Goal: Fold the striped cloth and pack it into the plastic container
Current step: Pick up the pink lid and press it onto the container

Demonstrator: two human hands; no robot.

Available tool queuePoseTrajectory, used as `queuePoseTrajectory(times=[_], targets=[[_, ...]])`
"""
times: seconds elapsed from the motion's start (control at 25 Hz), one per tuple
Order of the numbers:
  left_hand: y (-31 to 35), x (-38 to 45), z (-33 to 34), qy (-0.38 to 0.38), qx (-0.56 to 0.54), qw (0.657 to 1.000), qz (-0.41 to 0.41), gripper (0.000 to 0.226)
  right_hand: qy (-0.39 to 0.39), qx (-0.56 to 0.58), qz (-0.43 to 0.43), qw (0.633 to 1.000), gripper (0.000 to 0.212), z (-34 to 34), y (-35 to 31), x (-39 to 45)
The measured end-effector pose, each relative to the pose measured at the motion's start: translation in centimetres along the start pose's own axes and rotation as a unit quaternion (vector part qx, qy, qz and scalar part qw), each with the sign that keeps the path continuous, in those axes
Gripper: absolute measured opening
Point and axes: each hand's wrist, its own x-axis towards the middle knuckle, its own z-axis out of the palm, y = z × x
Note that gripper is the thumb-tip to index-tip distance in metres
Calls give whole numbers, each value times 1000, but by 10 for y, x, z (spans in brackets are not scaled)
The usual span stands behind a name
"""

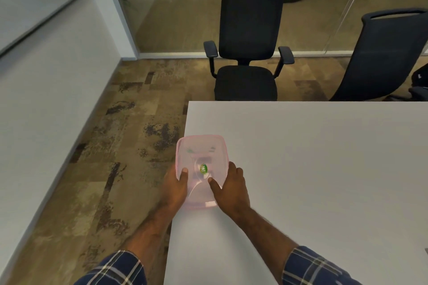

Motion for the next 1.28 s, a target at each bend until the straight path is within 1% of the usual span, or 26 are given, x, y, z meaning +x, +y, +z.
queuePoseTrajectory(times=[0.16, 0.32, 0.4, 0.6, 0.72, 0.92, 1.04, 1.2, 1.28], targets=[[-4, 4, 2, -2, 9, 1000, 14, 47, -4, -18, 8, 1000, 57, 8, 3, 4], [-3, 13, -5, 9, 78, 997, 13, 49, -10, 0, 9, 1000, 59, 17, 3, 9], [-4, 16, -6, 20, 91, 995, 19, 52, -11, 9, 3, 1000, 58, 19, 2, 12], [-7, 19, 0, 35, 51, 997, 49, 46, 4, 14, 12, 1000, 48, 24, 1, 22], [-7, 19, 2, 49, 39, 996, 59, 45, 32, 12, 29, 999, 51, 31, 0, 27], [-12, 23, 7, 47, 55, 996, 42, 51, 51, 25, 95, 994, 46, 44, 1, 38], [-14, 25, 9, 53, 70, 995, 47, 54, 64, 37, 95, 993, 45, 47, 9, 38], [-17, 24, 9, 60, 31, 995, 67, 50, 71, 49, 95, 992, 41, 50, 11, 41], [-17, 23, 9, 60, 22, 995, 73, 48, 68, 34, 95, 993, 39, 50, 13, 41]])
